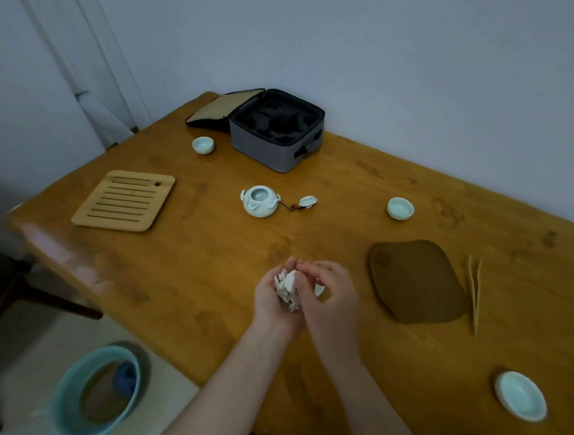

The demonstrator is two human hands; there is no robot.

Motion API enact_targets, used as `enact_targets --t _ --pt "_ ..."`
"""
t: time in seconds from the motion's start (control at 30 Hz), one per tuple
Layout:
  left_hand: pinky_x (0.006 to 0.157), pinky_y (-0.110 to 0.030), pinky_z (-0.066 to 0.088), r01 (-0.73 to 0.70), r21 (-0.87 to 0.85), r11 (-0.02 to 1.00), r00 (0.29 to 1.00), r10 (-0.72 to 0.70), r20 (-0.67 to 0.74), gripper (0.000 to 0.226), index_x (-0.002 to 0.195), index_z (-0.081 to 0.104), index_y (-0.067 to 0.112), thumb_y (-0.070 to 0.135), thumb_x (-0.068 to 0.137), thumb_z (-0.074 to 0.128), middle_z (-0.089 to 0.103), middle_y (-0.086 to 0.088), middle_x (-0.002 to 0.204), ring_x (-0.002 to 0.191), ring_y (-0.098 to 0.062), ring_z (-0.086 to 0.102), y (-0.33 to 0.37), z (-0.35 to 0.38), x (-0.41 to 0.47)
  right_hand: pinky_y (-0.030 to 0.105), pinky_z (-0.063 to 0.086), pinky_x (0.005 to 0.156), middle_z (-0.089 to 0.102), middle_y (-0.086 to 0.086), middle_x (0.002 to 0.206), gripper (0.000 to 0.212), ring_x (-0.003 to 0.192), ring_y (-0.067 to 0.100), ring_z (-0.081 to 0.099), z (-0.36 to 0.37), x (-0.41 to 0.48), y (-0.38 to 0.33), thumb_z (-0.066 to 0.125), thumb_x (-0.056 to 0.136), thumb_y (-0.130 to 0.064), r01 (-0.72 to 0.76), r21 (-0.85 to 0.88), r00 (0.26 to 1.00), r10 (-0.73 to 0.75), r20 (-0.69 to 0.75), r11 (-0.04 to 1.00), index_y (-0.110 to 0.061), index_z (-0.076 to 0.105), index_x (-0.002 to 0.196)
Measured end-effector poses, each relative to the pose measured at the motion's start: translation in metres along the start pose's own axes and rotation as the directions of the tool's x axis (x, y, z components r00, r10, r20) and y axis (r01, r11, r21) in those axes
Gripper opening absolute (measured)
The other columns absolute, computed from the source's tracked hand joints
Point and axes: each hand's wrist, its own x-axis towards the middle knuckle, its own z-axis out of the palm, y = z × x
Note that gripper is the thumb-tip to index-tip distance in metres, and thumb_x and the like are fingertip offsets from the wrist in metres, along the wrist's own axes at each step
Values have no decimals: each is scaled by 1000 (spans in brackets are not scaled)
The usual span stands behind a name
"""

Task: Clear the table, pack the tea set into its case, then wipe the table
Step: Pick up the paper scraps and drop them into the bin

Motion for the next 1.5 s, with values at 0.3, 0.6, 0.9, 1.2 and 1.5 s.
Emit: enact_targets --t 0.3,0.6,0.9,1.2,1.5 --pt "102 -36 43 -10 103 995 1000 7 30 30 96 69 4 24 91 46 64 -12 90 92 -24 62 16 -98 -65 34 57 80 75 4 87 22 89 19 71 40 -102 -44 55 97 -14 -568 613 779 599 186 549 -16 76 89" --pt "74 -35 49 61 148 987 975 -26 -223 38 77 70 10 33 98 50 68 -8 77 78 -23 66 20 -236 -104 42 57 84 75 4 85 21 86 20 71 86 -238 -21 56 97 -15 -717 469 642 752 153 516 -14 76 90" --pt "77 -41 53 98 237 967 886 23 -463 28 103 67 2 25 98 53 71 -20 104 95 -33 67 -1 -326 -48 43 50 95 72 20 99 40 95 33 68 120 -283 76 43 101 -27 -712 702 234 942 241 -2 2 70 97" --pt "108 -49 37 91 128 988 858 -12 -513 43 126 59 7 34 100 38 59 -24 126 118 -40 55 -22 -396 39 42 47 95 70 15 112 47 104 28 65 148 -300 188 35 103 -36 -683 724 117 964 238 -96 -2 66 111" --pt "112 -51 30 69 154 986 865 17 -502 55 149 31 23 46 99 36 37 -11 149 134 -32 40 -17 -411 62 45 26 116 49 11 144 49 139 28 39 151 -298 224 35 102 -42 -698 696 60 954 293 -170 -13 52 137"
